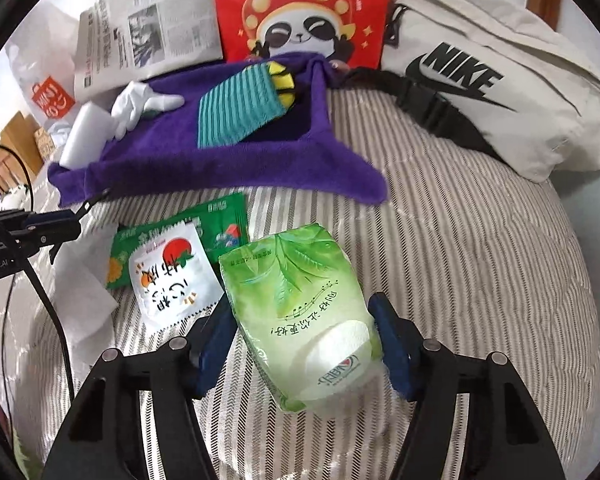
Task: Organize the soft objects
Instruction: 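Grasp the light green tissue pack with the right tool, then carry the tissue pack in the right tool onto the purple towel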
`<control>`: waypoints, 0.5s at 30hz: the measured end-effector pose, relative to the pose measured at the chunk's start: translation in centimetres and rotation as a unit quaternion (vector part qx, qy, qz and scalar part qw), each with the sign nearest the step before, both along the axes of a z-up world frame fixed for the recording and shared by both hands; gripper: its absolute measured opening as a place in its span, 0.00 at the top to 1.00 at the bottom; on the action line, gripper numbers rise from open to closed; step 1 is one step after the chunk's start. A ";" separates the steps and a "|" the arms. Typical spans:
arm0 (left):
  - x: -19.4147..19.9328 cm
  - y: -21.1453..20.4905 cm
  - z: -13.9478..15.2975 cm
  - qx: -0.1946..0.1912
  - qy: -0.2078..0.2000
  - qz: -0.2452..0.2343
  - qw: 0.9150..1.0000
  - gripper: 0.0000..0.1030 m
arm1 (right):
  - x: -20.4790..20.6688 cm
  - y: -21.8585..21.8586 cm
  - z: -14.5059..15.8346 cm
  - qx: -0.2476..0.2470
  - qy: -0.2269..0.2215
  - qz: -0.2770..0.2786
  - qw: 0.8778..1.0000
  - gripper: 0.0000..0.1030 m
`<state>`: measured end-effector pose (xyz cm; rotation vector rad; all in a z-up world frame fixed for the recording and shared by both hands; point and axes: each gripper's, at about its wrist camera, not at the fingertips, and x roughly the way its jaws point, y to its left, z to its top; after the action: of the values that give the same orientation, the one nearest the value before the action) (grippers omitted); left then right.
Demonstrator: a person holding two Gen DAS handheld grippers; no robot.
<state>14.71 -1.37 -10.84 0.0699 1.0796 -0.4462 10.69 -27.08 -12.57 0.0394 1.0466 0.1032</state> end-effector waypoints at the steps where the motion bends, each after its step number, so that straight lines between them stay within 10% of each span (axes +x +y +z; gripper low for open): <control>1: -0.1 0.1 0.2 -0.001 -0.002 0.001 1.000 0.81 | 0.0 -0.1 0.3 -0.001 -0.002 -0.002 1.000 0.37; 15: -0.5 2.5 2.5 -0.019 -0.014 0.022 0.999 0.81 | 2.3 1.1 3.1 0.019 -0.014 0.018 1.000 0.37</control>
<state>14.21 1.12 -8.38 0.0184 1.0423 -0.4253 12.95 -26.02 -9.45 0.0527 1.0174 0.1566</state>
